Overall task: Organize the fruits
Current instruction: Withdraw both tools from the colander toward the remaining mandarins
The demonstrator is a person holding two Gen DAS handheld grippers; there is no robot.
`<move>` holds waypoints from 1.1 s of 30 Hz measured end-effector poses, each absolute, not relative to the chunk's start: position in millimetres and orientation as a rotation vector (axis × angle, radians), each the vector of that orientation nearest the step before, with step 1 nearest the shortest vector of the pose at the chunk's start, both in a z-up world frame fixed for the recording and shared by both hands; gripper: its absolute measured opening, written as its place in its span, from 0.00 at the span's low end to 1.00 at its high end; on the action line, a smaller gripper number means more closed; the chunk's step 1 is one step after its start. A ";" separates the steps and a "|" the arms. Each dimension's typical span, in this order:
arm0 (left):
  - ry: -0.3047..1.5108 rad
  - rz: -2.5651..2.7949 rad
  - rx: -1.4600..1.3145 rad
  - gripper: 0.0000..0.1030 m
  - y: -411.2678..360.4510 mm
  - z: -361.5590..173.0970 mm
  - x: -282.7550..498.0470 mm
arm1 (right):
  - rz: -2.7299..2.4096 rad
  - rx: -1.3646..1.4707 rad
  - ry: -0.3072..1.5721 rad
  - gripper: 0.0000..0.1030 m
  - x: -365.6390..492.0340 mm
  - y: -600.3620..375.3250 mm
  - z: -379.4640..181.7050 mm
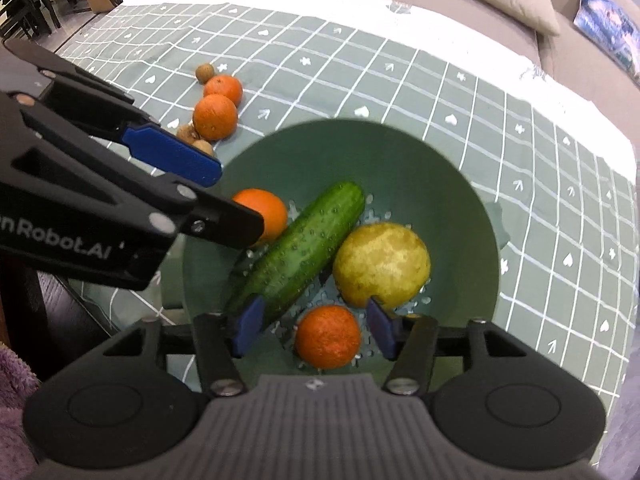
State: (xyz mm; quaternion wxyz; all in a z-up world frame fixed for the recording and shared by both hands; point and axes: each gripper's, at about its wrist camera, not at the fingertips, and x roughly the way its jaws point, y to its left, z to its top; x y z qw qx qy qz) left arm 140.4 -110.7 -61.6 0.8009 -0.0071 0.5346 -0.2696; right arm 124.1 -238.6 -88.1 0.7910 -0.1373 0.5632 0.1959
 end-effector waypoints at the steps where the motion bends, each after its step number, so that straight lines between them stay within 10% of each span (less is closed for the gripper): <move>1: 1.134 -0.568 -0.018 0.52 -107.5 -59.5 139.0 | 0.413 -0.304 1.200 0.65 123.3 -236.0 -85.0; 33: 1.034 -0.305 -0.148 0.52 31.3 -65.0 129.3 | 0.434 -0.173 0.994 0.66 141.8 -149.1 -68.3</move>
